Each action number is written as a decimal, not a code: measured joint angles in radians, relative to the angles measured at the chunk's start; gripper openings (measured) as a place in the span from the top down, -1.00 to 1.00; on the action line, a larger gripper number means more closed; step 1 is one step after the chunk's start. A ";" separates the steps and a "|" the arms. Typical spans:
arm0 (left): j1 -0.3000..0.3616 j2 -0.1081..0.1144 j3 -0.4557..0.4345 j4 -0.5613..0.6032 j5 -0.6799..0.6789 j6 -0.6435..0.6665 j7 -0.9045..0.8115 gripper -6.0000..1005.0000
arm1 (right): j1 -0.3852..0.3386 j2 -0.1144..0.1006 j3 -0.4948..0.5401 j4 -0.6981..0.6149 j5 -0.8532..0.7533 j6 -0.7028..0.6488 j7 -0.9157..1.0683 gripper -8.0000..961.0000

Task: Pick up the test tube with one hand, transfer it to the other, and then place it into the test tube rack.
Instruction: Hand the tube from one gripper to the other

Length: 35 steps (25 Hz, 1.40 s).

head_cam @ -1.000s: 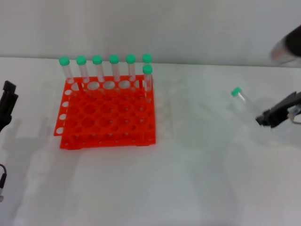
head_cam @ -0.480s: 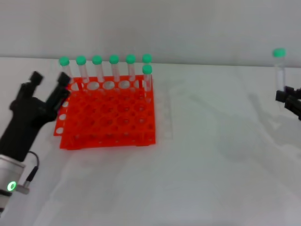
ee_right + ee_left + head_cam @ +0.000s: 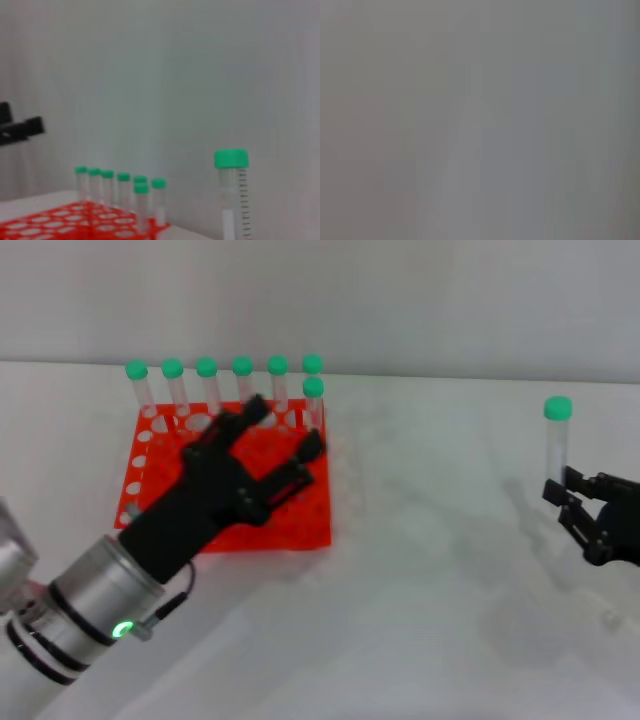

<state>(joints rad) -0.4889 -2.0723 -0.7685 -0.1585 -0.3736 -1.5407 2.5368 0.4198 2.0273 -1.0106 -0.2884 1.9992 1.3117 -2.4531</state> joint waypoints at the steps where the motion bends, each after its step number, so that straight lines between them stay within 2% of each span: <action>1: -0.009 -0.001 0.000 -0.001 0.020 0.000 -0.001 -0.73 | 0.008 0.001 -0.002 0.020 0.001 0.017 0.000 0.58; 8: -0.082 -0.002 0.000 -0.006 0.143 0.050 -0.058 -0.73 | 0.057 0.001 -0.096 0.077 0.010 0.081 -0.001 0.58; 19: -0.141 -0.005 0.000 -0.115 0.244 0.255 -0.097 -0.73 | 0.073 0.001 -0.191 0.071 0.015 0.128 -0.039 0.58; 33: -0.156 -0.010 -0.009 -0.169 0.284 0.333 -0.072 -0.73 | 0.084 0.001 -0.205 0.068 0.007 0.120 -0.043 0.58; 35: -0.155 -0.011 -0.011 -0.169 0.284 0.333 -0.068 -0.61 | 0.086 0.001 -0.210 0.068 0.007 0.118 -0.047 0.58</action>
<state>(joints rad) -0.6443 -2.0835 -0.7794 -0.3279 -0.0894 -1.2079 2.4685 0.5060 2.0279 -1.2209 -0.2201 2.0063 1.4293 -2.5003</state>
